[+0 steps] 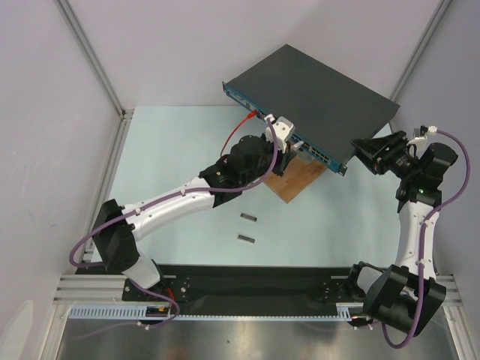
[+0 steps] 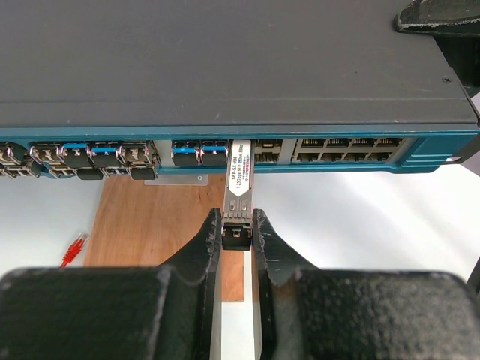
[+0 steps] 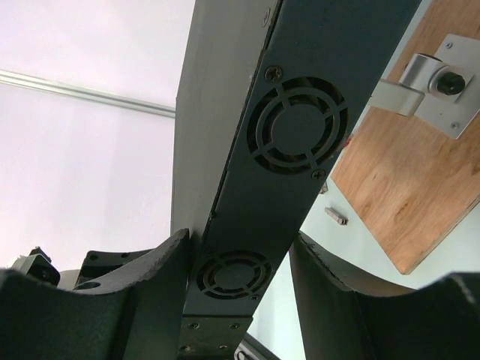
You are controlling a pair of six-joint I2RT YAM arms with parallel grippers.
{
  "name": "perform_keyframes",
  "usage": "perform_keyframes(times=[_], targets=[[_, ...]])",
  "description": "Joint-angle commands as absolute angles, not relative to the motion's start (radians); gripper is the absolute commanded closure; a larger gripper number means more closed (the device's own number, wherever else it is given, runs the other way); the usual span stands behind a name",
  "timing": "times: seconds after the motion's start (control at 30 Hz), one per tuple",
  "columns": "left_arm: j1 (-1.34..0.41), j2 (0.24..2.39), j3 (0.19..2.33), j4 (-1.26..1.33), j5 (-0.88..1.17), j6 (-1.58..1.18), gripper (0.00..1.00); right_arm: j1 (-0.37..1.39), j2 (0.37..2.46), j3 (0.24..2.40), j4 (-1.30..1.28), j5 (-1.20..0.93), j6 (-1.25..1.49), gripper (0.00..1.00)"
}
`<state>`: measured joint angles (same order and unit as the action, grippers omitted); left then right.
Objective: Insert the plug into the switch port
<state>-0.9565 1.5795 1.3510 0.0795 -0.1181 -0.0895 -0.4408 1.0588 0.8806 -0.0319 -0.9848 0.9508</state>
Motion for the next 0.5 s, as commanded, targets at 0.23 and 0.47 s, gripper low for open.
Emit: perform_keyframes(times=[0.23,0.47], targets=[[-0.959,1.586,1.408,0.187,-0.152,-0.063,1.00,-0.410,1.069,0.865,-0.017,-0.999,0.914,1.00],[-0.969,1.568,1.391,0.195,-0.169,-0.043,1.00,-0.408,1.072,0.865,-0.023,-0.996,0.907,1.00]])
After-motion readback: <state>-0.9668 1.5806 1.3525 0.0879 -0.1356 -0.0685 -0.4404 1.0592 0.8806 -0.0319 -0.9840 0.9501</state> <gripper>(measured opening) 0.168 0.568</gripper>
